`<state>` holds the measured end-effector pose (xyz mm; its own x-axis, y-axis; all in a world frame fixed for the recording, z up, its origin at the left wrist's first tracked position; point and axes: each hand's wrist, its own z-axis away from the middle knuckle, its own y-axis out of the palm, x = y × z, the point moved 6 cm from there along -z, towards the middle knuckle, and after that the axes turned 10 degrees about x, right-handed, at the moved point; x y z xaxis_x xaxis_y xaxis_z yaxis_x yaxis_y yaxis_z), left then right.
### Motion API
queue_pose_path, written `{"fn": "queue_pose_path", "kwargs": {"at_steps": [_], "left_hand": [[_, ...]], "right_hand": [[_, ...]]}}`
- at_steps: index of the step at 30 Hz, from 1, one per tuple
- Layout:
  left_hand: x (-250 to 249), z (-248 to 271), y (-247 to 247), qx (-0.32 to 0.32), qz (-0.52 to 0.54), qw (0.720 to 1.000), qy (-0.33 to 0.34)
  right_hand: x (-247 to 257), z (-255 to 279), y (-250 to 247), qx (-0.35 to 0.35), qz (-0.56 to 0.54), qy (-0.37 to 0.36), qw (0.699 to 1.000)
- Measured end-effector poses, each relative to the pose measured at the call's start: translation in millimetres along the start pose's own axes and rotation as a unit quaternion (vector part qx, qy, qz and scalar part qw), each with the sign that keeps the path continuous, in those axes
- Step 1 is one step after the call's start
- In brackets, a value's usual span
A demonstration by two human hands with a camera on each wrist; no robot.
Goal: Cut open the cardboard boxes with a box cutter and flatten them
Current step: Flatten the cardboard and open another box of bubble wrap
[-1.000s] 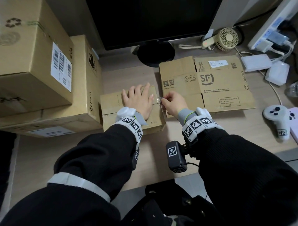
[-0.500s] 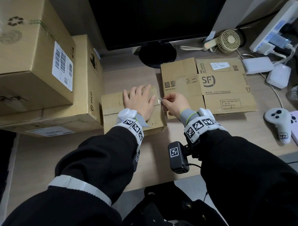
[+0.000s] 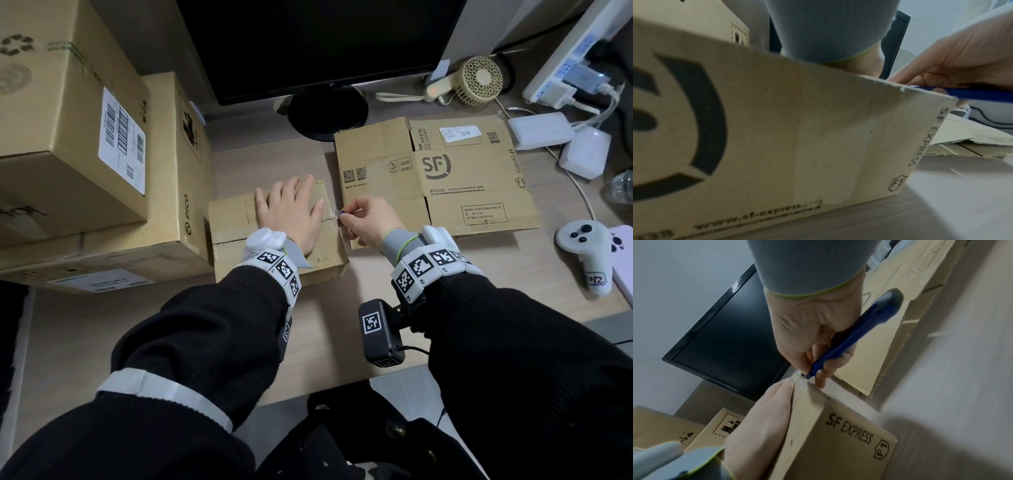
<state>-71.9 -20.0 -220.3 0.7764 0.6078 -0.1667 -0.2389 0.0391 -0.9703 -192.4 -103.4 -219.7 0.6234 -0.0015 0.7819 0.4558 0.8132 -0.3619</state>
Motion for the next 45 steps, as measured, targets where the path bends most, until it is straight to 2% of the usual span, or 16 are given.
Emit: {"fn": "queue_pose_path", "kwargs": {"at_steps": [24, 29, 33, 36, 38, 41, 45], "left_hand": [[-2, -2, -1, 0.032, -0.014, 0.999, -0.002], [1, -5, -2, 0.042, -0.017, 0.999, -0.001], [0, -4, -3, 0.061, -0.014, 0.998, 0.014], [-1, -1, -4, 0.095, -0.011, 0.995, 0.019], [-11, 3, -4, 0.133, -0.023, 0.990, 0.040], [-41, 16, -8, 0.224, -0.035, 0.964, 0.139], [-69, 36, -12, 0.311, -0.037, 0.914, 0.259]], "right_hand": [[-14, 31, 0, 0.027, -0.026, 0.000, 0.999], [-14, 42, 5, 0.076, 0.015, 0.001, 0.997], [-17, 45, -3, 0.065, -0.056, 0.026, 0.996], [-19, 43, -17, 0.015, -0.085, 0.042, 0.995], [-21, 37, -29, -0.034, -0.073, 0.042, 0.996], [-12, 24, -39, -0.087, -0.031, 0.035, 0.995], [5, 10, -38, -0.086, 0.023, 0.027, 0.996]]}}
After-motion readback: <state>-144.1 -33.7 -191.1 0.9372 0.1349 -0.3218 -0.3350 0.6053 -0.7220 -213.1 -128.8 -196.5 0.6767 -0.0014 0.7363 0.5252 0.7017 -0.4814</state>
